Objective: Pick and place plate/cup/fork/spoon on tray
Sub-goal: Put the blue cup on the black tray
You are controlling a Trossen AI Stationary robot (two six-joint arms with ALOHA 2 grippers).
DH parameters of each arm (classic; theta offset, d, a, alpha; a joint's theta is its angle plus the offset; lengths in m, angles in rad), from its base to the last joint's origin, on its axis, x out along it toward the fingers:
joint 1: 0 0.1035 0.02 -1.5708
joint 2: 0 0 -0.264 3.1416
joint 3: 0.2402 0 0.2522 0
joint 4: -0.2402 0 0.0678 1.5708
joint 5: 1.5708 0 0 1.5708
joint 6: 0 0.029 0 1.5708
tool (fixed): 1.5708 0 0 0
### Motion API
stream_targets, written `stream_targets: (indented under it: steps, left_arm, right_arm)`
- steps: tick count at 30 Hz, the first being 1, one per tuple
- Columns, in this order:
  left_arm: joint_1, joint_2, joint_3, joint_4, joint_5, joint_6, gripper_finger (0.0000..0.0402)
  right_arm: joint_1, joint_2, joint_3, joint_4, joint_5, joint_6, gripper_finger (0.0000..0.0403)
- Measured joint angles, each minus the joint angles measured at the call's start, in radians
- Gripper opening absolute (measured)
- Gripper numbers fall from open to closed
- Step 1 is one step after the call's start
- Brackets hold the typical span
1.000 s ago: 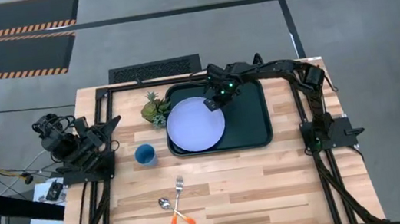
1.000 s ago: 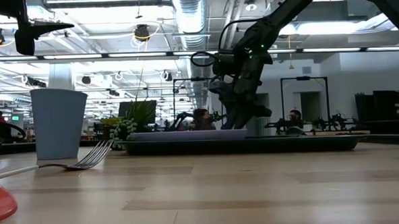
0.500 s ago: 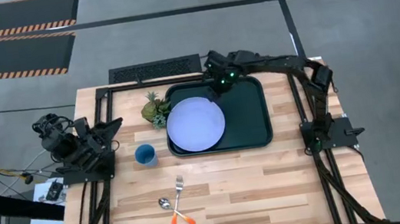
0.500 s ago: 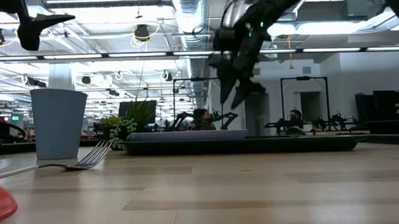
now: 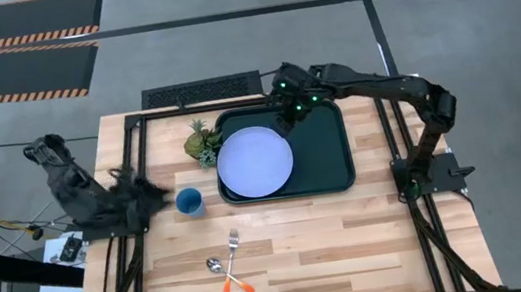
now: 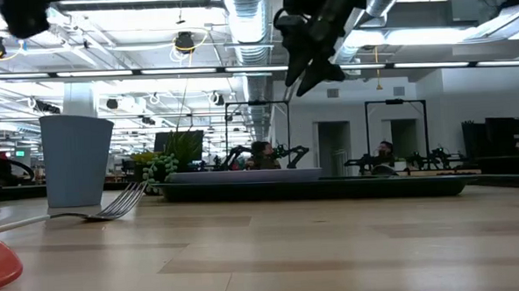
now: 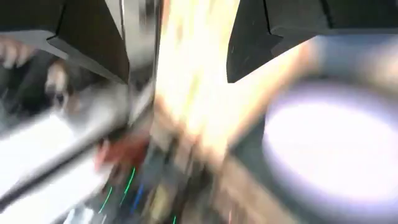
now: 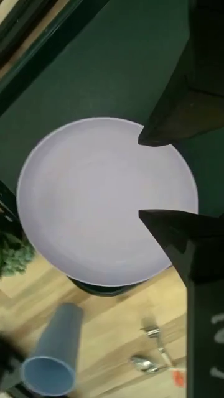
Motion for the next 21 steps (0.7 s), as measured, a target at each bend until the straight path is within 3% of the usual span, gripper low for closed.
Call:
stream_targets:
  steps: [3,6,8,11,14,17,21]
  left_arm:
    - [0.005,0.105,0.085,-0.295,0.272,-0.241,0.0236]
    - [0.003,0.190,0.109,-0.468,0.455,-0.334,0.0220]
    - [0.004,0.234,0.109,-0.532,0.465,-0.374,0.0211]
    - [0.004,0.269,0.109,-0.571,0.380,-0.424,0.0205]
    - [0.006,0.274,0.110,-0.701,0.319,-0.574,0.0204]
    - [0.006,0.271,0.093,-0.828,0.364,-0.663,0.0199]
    - [0.006,0.265,0.068,-0.819,0.402,-0.577,0.0155]
  right_arm:
    - [0.018,0.000,0.000,-0.007,0.014,-0.011,0.0199]
    - [0.027,0.013,-0.001,-0.003,0.015,-0.012,0.0199]
    - [0.033,0.013,-0.007,-0.003,0.017,-0.012,0.0199]
    - [0.043,0.012,-0.012,-0.003,0.022,-0.012,0.0198]
    - [0.047,0.013,-0.014,-0.010,0.022,-0.012,0.0195]
    - [0.052,0.013,-0.013,-0.037,0.022,-0.012,0.0192]
    - [0.064,0.013,-0.013,-0.056,0.022,-0.012,0.0188]
